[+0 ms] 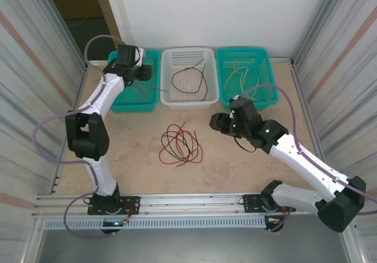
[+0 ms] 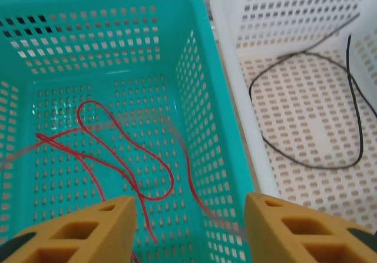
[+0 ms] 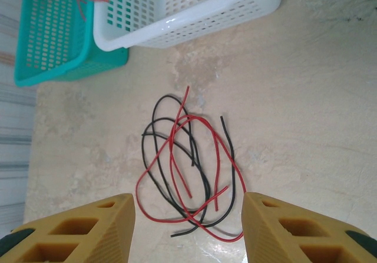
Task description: Untangle the cables
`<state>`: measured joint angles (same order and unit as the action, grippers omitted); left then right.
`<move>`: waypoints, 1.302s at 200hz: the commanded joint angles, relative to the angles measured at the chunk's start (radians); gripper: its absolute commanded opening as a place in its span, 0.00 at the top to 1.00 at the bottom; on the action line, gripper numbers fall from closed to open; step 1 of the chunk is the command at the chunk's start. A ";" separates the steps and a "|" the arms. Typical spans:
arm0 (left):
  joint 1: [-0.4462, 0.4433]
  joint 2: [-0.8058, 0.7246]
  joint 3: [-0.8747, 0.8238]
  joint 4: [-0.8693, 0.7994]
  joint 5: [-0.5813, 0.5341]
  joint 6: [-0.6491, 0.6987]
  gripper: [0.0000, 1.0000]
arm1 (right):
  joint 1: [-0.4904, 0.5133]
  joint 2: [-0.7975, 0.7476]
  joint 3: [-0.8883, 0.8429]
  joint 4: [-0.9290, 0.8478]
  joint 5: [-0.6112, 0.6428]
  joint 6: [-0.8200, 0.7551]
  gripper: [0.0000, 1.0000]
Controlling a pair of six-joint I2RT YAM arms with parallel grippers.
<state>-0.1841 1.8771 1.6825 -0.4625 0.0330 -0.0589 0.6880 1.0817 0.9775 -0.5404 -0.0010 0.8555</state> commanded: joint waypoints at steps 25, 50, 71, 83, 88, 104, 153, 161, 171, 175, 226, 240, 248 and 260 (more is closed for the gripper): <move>-0.028 -0.183 -0.086 -0.051 -0.008 -0.058 0.46 | 0.015 0.064 0.041 0.023 -0.030 -0.035 0.51; -0.061 -0.339 -0.216 -0.071 -0.008 -0.109 0.49 | 0.043 0.100 0.059 0.007 -0.010 -0.048 0.51; -0.082 -0.487 -0.364 -0.073 0.033 -0.165 0.50 | 0.055 0.127 0.061 0.025 -0.003 -0.052 0.52; -0.084 -0.560 -0.443 -0.074 0.075 -0.207 0.51 | 0.051 0.160 0.080 0.055 -0.021 -0.065 0.57; -0.084 -0.587 -0.478 -0.068 0.090 -0.222 0.51 | 0.050 0.180 0.100 0.056 -0.032 -0.072 0.59; -0.084 -0.636 -0.547 -0.068 0.122 -0.254 0.50 | 0.058 0.249 0.188 0.033 -0.044 -0.094 0.65; -0.122 -0.741 -0.698 -0.111 0.192 -0.343 0.52 | 0.160 0.342 0.232 0.011 -0.006 -0.086 0.66; -0.139 -0.770 -0.734 -0.111 0.197 -0.358 0.51 | 0.170 0.350 0.209 0.010 -0.004 -0.067 0.63; -0.162 -0.807 -0.782 -0.111 0.210 -0.381 0.51 | 0.180 0.363 0.172 0.026 -0.010 -0.032 0.59; -0.172 -0.821 -0.801 -0.111 0.214 -0.391 0.52 | 0.184 0.369 0.157 0.037 -0.016 -0.021 0.58; -0.299 -1.009 -1.051 -0.068 0.221 -0.590 0.56 | 0.241 0.577 0.169 0.058 -0.002 0.048 0.59; -0.313 -1.043 -1.092 -0.067 0.225 -0.628 0.57 | 0.247 0.645 0.198 0.060 -0.007 0.054 0.63; -0.315 -1.064 -1.103 -0.080 0.228 -0.636 0.58 | 0.251 0.685 0.214 0.070 -0.019 0.053 0.64; -0.316 -1.092 -1.109 -0.111 0.221 -0.639 0.58 | 0.262 0.747 0.248 0.067 -0.024 0.043 0.66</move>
<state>-0.4938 0.8410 0.5903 -0.5556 0.2455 -0.6209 0.9321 1.7424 1.1492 -0.4736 -0.0238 0.8829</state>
